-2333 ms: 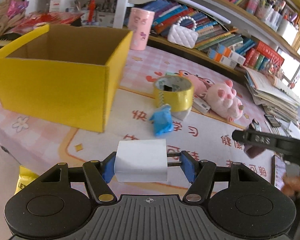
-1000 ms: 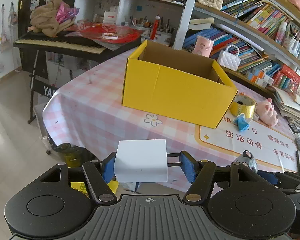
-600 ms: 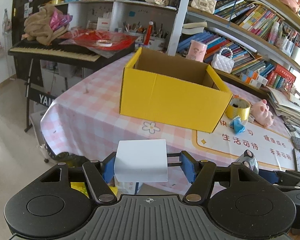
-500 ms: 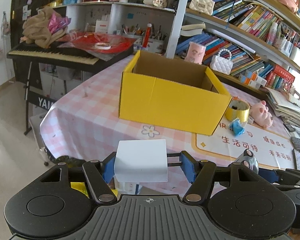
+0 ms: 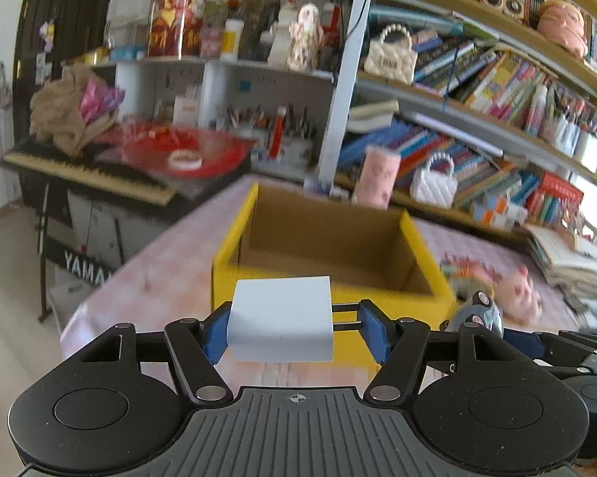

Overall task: Organize objects
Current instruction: 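Carry the white charger and blue toy car over the yellow box with both grippers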

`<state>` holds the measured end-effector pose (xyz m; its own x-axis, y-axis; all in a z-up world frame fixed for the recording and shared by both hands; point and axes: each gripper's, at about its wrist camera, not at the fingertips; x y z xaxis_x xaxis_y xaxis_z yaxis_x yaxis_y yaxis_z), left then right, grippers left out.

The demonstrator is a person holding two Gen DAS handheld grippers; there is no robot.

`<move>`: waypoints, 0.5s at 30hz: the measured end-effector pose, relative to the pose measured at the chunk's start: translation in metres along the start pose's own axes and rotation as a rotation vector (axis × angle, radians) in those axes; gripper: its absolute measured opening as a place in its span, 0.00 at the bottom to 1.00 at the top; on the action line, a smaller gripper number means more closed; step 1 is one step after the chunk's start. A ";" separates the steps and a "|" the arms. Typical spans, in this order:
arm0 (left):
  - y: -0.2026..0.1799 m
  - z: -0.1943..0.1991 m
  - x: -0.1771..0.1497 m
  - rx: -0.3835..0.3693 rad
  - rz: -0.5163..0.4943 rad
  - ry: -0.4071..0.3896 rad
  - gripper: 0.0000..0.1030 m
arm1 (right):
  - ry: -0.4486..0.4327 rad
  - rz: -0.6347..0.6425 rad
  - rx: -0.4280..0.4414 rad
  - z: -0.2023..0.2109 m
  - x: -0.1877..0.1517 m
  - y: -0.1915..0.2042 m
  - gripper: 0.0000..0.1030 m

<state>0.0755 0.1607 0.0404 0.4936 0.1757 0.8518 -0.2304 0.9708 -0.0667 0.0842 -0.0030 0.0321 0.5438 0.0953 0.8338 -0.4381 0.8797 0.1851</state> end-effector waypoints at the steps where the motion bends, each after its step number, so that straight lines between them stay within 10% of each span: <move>1: -0.003 -0.005 0.007 0.003 -0.002 -0.012 0.64 | -0.014 0.003 0.002 -0.006 0.009 -0.005 0.56; 15: -0.038 -0.128 0.053 0.023 -0.053 0.041 0.64 | 0.088 0.116 0.031 -0.144 0.067 -0.059 0.56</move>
<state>0.2177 0.1541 0.0218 0.5394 0.1309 0.8318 -0.2223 0.9749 -0.0093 0.2495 0.0190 0.0024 0.5484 0.2368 0.8020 -0.5225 0.8458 0.1076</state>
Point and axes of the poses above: each gripper's, at about its wrist camera, not at the fingertips, and z roughly against the way its jaws point, y to its left, x to its top, and after that the axes turned 11 degrees about x, right-handed
